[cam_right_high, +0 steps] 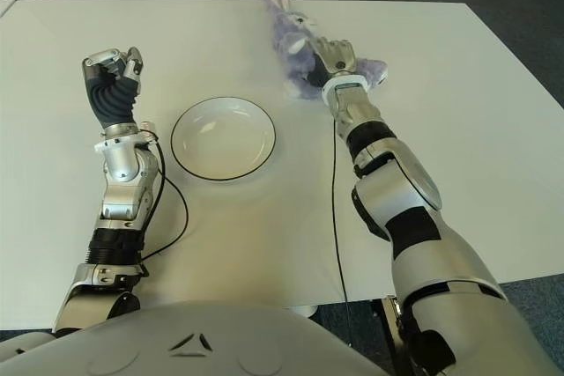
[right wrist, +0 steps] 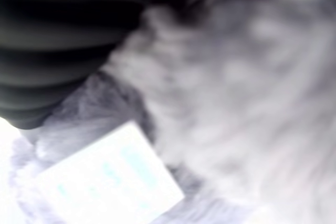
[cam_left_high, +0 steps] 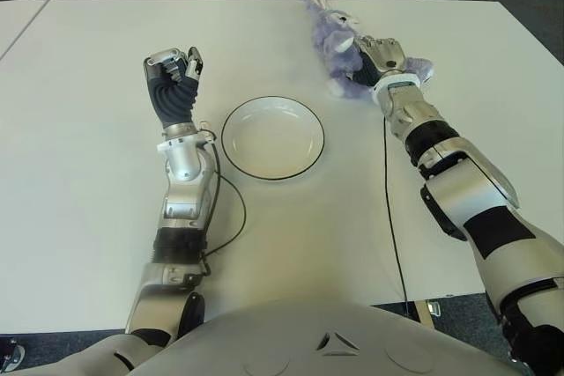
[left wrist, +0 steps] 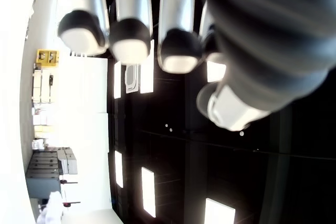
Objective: Put the doll into the plate.
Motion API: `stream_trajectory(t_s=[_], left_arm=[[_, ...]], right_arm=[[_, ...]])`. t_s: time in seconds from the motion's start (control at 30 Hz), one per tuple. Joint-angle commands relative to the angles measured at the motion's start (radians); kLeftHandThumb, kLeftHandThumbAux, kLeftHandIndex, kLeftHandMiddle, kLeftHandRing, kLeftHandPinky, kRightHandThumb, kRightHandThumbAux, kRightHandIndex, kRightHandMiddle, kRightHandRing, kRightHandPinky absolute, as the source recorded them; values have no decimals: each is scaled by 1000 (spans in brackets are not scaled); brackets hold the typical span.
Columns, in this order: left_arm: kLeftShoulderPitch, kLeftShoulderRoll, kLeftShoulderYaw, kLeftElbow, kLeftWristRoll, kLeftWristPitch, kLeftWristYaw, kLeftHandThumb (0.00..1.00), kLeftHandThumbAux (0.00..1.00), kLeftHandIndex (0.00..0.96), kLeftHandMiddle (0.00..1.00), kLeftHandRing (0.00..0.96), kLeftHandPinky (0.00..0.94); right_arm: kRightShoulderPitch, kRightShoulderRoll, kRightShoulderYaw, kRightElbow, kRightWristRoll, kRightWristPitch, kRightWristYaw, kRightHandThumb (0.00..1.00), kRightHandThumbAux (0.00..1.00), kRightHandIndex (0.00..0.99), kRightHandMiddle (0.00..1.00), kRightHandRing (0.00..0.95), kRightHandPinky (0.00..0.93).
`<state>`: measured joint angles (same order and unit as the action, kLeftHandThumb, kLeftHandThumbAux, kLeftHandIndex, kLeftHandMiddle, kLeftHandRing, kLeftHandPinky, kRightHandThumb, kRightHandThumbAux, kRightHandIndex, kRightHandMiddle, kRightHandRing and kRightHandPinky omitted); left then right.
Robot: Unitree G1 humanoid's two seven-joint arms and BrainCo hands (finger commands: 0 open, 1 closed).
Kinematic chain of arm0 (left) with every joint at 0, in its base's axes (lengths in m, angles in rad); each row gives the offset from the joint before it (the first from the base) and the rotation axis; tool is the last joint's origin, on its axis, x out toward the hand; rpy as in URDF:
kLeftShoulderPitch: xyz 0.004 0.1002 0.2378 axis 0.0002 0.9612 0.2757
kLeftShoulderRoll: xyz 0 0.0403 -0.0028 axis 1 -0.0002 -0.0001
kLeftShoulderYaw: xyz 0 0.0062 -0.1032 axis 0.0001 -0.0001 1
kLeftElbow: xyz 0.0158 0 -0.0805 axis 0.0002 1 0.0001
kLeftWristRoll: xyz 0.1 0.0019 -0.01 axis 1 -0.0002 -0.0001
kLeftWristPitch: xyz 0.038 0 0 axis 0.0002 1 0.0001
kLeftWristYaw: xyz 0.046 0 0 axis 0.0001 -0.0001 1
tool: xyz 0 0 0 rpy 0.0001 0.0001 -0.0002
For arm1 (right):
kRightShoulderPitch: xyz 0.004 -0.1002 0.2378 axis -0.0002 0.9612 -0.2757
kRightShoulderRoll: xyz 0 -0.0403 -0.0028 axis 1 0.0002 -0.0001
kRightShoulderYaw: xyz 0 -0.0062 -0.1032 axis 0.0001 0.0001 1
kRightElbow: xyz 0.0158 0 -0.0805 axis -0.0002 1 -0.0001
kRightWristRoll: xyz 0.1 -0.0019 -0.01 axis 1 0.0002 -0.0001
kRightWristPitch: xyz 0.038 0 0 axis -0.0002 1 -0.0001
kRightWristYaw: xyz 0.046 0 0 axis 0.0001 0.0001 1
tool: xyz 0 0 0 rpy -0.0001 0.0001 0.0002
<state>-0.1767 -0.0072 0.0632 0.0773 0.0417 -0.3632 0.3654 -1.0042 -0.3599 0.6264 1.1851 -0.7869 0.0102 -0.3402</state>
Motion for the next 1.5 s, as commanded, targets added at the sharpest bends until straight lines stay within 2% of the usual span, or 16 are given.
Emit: stream_trajectory(t_s=[0.03,0.27,0.43,0.73,0.97,1.0,1.03,1.13,1.2,1.5], left_arm=[[233,-75,2,56,7,36,22,579,742,842,895,899,894],[231,-74,1,55,-1,43,17,567,746,838,893,896,888],[229,-70,-1,59,-2,41,11,556,749,834,891,893,888],[220,-64,-1,75,3,29,10,553,752,833,891,895,890],[215,-64,0,81,-1,26,8,567,747,835,892,897,892],[214,-64,1,82,0,28,9,568,747,835,892,897,892],[214,-63,1,82,0,28,9,568,748,835,892,897,892],[213,-62,1,81,4,37,11,567,748,834,892,897,892],[211,-61,2,83,5,40,12,565,748,834,892,897,892],[200,-52,7,102,-1,43,3,548,748,833,892,896,890]], right_arm=[[136,19,-69,77,80,-66,-27,993,669,429,434,433,462],[142,9,-133,74,143,-165,-39,999,669,401,464,457,470],[139,-2,-148,72,153,-212,-37,1000,668,392,477,467,474],[131,-21,-162,57,158,-253,-33,1000,669,381,475,466,477],[110,-38,-190,7,184,-244,7,1000,670,367,471,474,491],[104,-41,-198,-6,191,-243,17,983,667,371,478,489,612],[101,-44,-204,-17,196,-242,25,972,665,373,483,500,691],[101,-55,-228,-60,220,-251,46,959,662,376,490,514,786],[103,-57,-236,-76,226,-250,55,956,661,377,492,518,809],[150,-105,-309,-316,282,-218,161,953,659,380,502,521,850]])
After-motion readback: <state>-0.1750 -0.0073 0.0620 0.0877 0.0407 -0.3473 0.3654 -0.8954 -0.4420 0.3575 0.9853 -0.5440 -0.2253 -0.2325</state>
